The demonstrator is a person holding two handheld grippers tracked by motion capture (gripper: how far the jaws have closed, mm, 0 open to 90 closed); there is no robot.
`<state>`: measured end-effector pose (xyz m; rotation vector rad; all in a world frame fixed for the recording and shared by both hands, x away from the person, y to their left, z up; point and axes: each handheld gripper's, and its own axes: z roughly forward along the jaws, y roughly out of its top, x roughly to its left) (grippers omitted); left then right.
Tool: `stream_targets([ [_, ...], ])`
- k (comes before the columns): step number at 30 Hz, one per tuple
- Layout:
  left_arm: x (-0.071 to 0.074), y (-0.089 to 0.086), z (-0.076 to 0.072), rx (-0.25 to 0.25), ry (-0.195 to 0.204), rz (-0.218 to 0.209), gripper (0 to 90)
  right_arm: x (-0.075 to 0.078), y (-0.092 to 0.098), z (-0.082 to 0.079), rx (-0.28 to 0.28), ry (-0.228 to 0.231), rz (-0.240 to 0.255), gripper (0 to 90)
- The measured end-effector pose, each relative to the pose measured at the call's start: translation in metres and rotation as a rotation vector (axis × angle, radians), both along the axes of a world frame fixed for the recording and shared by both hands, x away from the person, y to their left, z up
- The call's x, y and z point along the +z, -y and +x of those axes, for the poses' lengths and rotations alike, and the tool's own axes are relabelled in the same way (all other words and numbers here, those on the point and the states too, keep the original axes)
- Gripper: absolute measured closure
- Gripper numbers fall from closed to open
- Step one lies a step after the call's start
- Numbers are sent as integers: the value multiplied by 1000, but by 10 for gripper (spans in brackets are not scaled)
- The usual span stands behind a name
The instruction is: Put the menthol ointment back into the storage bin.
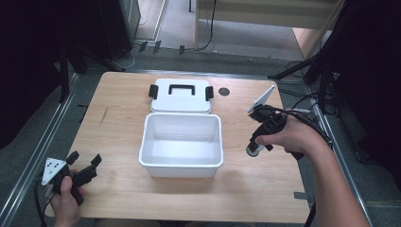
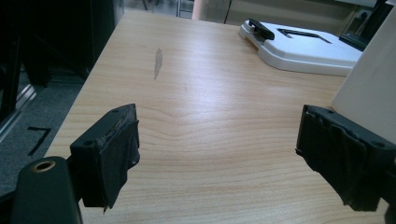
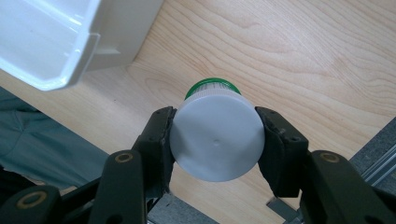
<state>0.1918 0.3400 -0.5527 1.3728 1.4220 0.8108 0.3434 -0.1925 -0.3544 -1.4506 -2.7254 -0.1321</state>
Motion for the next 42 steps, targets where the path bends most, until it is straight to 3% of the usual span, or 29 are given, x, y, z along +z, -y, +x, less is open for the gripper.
stream_targets([
  [21,0,0,0,-2,0,2,139,8,-31,6,39,-4,21,513],
  [42,0,1,0,-1,1,1,139,21,-57,9,73,-4,8,513],
])
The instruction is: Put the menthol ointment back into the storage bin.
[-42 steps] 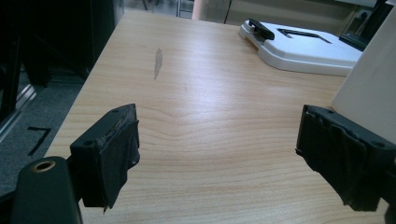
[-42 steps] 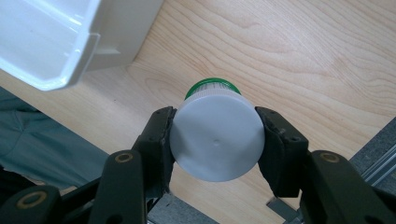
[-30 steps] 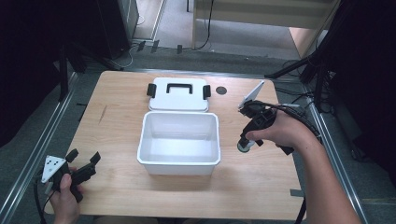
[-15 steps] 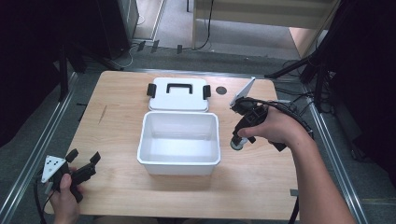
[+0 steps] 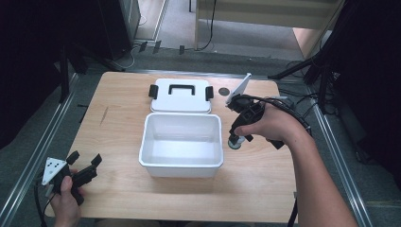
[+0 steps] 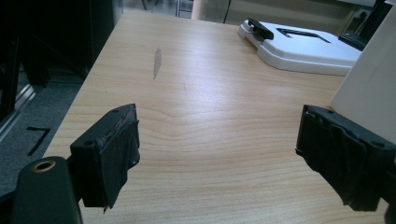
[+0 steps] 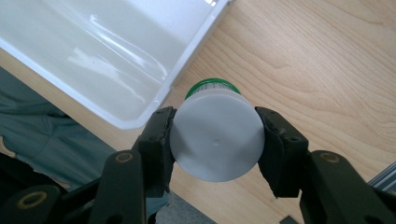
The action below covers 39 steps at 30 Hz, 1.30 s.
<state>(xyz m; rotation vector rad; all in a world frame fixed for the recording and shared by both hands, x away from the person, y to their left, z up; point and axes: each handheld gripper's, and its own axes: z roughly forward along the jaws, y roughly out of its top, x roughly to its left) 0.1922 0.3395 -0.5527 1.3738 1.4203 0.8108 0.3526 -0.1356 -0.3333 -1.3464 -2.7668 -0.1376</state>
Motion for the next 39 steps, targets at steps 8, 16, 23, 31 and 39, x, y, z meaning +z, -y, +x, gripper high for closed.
stream_targets([
  [8,0,0,0,-2,-1,0,139,4,-18,0,21,-1,-9,513],
  [16,0,0,0,-3,-3,0,139,7,-33,0,48,-3,-14,513],
  [23,0,0,0,-5,-4,1,139,7,-46,1,69,0,-11,513],
  [31,0,0,1,-5,-4,-1,139,4,-55,3,87,-4,-11,513],
  [39,0,0,1,-6,-5,-3,139,-5,-65,4,101,-8,-12,513],
])
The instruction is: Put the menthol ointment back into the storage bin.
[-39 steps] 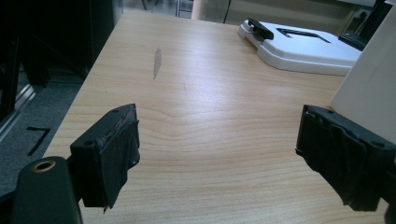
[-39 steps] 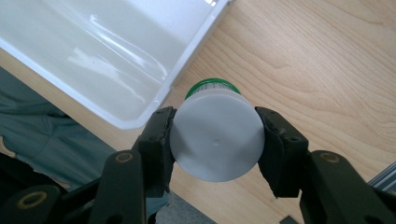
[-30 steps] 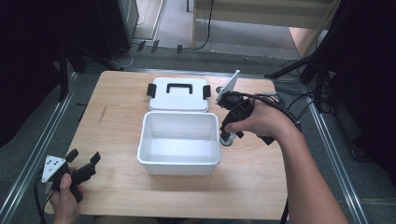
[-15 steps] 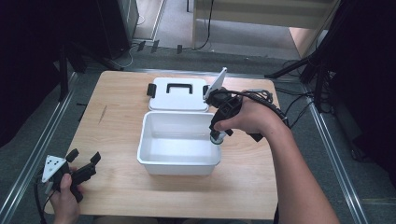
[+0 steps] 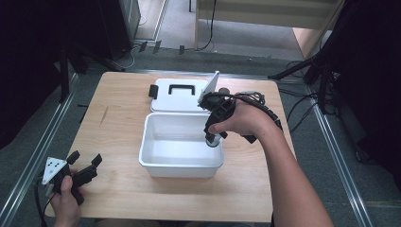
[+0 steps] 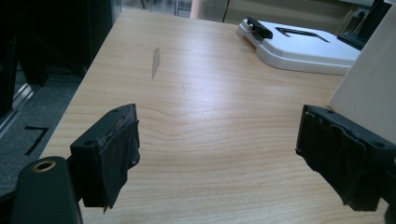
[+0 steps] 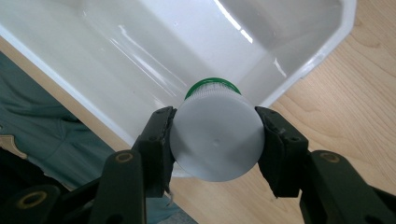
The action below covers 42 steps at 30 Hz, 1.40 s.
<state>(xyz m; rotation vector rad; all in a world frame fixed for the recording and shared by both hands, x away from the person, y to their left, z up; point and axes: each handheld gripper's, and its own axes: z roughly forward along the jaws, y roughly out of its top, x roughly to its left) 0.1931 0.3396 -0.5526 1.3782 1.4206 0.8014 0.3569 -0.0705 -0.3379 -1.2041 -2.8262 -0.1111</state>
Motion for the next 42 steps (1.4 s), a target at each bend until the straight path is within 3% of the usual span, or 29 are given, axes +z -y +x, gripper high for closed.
stream_targets([
  [42,0,0,0,-3,-1,-1,140,-79,-26,2,30,-76,7,513],
])
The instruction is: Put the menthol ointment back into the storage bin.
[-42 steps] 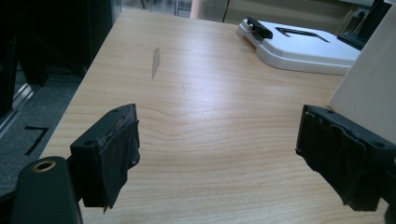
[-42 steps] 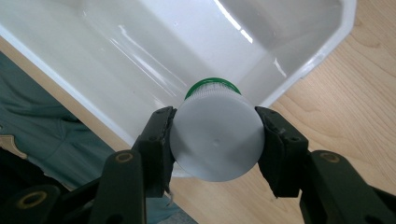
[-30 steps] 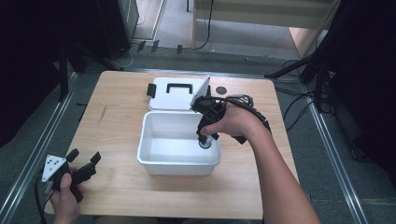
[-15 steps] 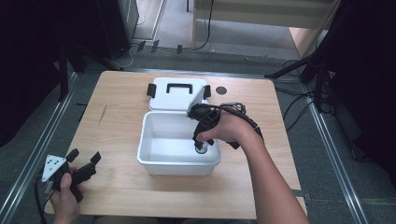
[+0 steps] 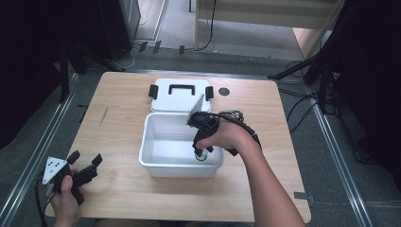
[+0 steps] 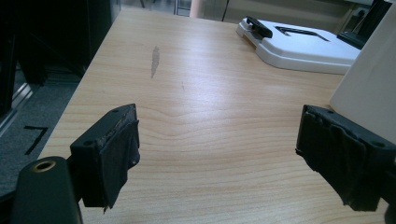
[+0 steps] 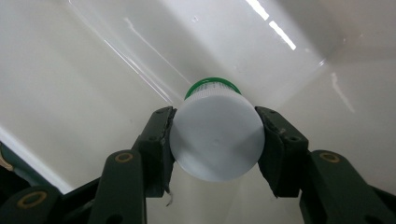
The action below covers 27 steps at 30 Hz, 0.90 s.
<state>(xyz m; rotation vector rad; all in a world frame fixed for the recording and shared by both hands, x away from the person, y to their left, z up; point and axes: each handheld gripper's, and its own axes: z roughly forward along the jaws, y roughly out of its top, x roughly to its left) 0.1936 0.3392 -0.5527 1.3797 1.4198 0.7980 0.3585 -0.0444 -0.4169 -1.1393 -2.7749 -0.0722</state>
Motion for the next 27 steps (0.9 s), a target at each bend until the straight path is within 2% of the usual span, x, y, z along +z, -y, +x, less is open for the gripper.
stream_targets([
  [14,0,0,0,-2,-3,2,139,-20,-5,0,10,-10,5,513],
  [27,0,0,1,-1,-3,3,139,-35,-10,-2,25,-1,-27,513],
])
